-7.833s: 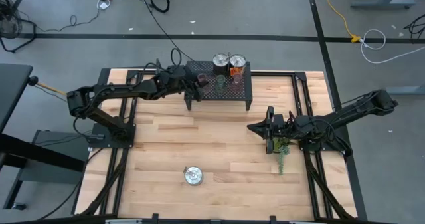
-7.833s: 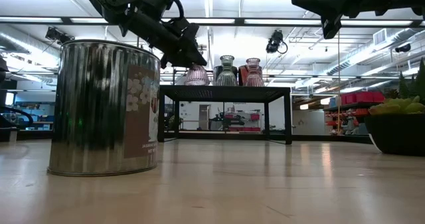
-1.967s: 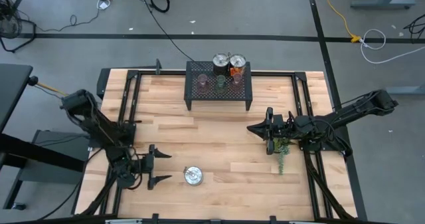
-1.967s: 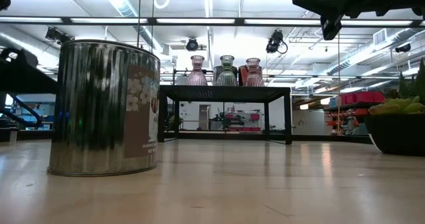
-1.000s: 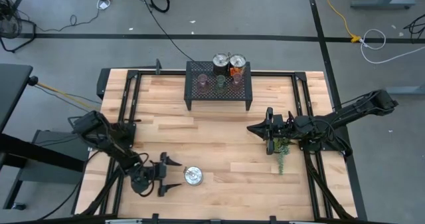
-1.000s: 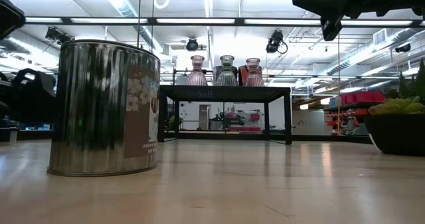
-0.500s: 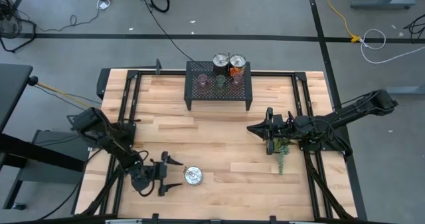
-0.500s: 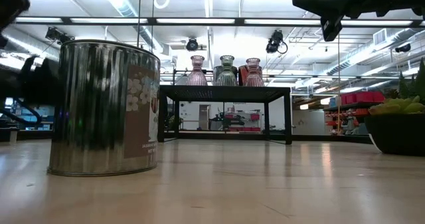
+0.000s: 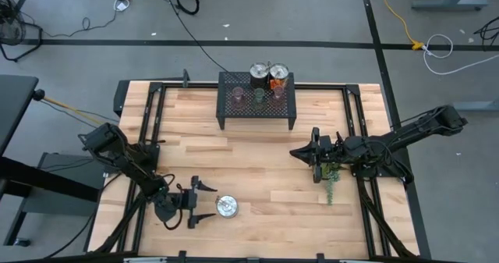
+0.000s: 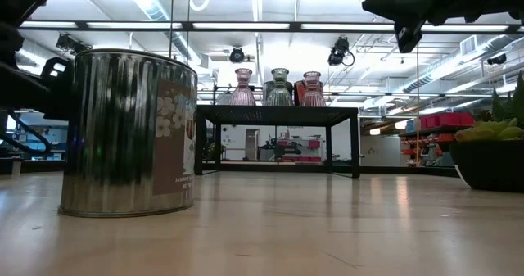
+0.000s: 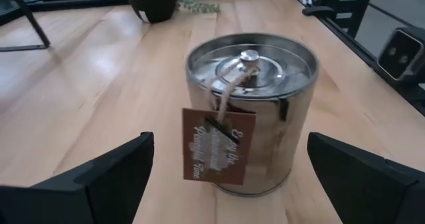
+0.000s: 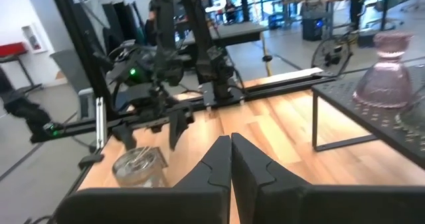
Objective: Pick & Place candle stick holders
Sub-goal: Put the brown scented candle on the shelf
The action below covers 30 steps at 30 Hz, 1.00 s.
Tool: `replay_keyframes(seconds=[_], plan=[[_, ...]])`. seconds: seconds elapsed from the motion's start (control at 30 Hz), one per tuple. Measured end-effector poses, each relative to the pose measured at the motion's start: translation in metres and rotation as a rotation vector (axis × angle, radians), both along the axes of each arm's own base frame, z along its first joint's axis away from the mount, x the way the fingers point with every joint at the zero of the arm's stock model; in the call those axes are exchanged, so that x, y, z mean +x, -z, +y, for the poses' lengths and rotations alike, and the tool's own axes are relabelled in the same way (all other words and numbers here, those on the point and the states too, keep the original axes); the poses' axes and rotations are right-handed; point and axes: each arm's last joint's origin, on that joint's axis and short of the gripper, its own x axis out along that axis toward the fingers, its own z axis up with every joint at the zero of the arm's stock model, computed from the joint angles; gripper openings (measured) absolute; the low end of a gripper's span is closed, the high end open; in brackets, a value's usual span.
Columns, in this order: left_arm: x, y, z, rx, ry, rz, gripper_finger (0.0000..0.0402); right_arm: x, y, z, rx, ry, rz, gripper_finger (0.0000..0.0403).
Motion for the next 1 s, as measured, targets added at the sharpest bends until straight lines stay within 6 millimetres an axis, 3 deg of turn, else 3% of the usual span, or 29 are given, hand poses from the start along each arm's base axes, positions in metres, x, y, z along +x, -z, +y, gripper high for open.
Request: replay_keyframes(seconds=[0.4,0.7,1.0], plan=[[0.001,0.001,0.001,-0.193,-0.071,-0.008,0.0399,0.000,0.001,0.000,-0.058,-0.019,0.009,0.0008],[0.004,-0.001,-0.003,-0.194,-0.084,-0.023,0.0399,0.000,0.001,0.001,-0.052,-0.021,0.012,0.0008],[0.025,0.026,-0.029,-0.118,-0.140,-0.010,0.0399,0.000,0.001,0.000,-0.058,-0.021,0.012,0.0008]])
